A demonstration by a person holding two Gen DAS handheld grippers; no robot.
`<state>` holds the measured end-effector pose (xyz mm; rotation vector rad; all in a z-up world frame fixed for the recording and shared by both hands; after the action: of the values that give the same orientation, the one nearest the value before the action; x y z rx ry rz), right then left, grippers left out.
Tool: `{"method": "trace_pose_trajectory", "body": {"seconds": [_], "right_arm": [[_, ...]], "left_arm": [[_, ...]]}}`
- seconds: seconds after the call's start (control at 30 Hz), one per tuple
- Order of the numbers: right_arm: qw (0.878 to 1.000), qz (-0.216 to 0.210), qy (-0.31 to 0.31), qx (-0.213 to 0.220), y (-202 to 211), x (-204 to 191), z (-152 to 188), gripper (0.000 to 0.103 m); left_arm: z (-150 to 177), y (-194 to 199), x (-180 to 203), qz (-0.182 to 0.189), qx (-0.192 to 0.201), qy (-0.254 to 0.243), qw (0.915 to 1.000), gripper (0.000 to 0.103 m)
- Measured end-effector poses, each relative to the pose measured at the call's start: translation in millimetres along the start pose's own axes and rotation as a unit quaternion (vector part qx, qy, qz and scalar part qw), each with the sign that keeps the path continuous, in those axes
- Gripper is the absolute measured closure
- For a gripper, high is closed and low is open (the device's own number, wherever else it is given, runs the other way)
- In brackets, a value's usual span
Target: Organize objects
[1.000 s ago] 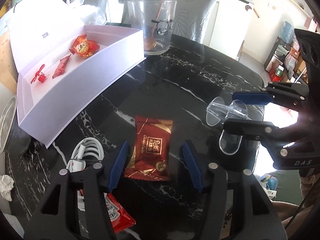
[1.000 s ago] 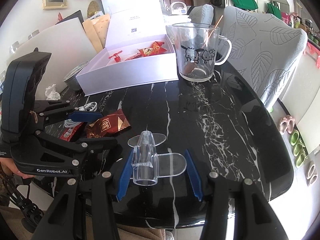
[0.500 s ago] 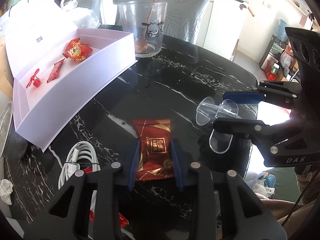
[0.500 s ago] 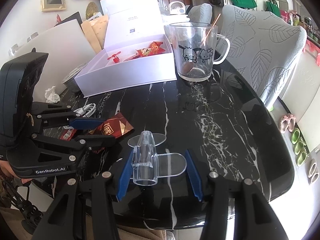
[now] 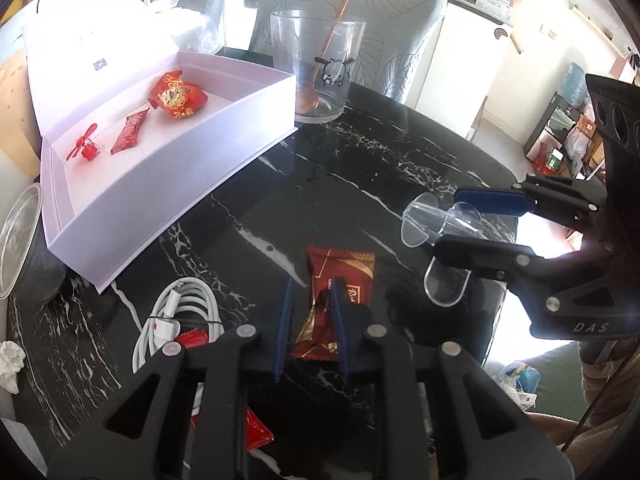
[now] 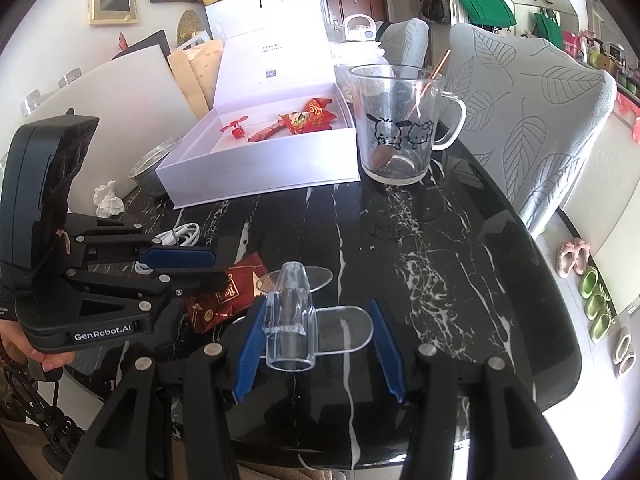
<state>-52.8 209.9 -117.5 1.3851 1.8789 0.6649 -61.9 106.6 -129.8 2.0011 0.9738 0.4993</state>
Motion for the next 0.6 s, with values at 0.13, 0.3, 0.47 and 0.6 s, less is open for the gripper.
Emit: {"method": "trace_pose_trajectory", "body": {"seconds": [0.13,0.3,0.47,0.6], "right_arm": [[1.0,0.001,-0.004,-0.003,0.3,1.8,4.7,0.051],[1.0,0.001,-0.004,-0.008,-0.7,1.8,10.4,0.051],[1.0,-0.009,-0.001,-0.008,-1.8,-6.1,11.9,0.051],[1.0,-0.025,0.01,-0.007,-4.2,-19.5,10.7,0.051]], "left_arm": [[5.6,1.5,1.7,0.005,-0.007,0.007,0.9999,0.06],[13.1,11.8,1.2,0.003,0.009,0.021,0.9997,0.044],[21.8,34.0,-16.3,-0.029,0.022,0.061,0.9975,0.041],[32.0,52.3,-38.3,-0.064,0.035,0.099,0.9924,0.034]]}}
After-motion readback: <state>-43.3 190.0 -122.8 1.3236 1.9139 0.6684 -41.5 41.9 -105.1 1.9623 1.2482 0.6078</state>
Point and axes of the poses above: each gripper's, at about its wrist camera, not at the fingertips, and y roughly against the way its jaws point, x to its right, z to its underside, the point moved 8 cm from there along -y, roughly the way its jaws point, and after that the axes turned 9 degrees about -y, right-handed, at the moved point
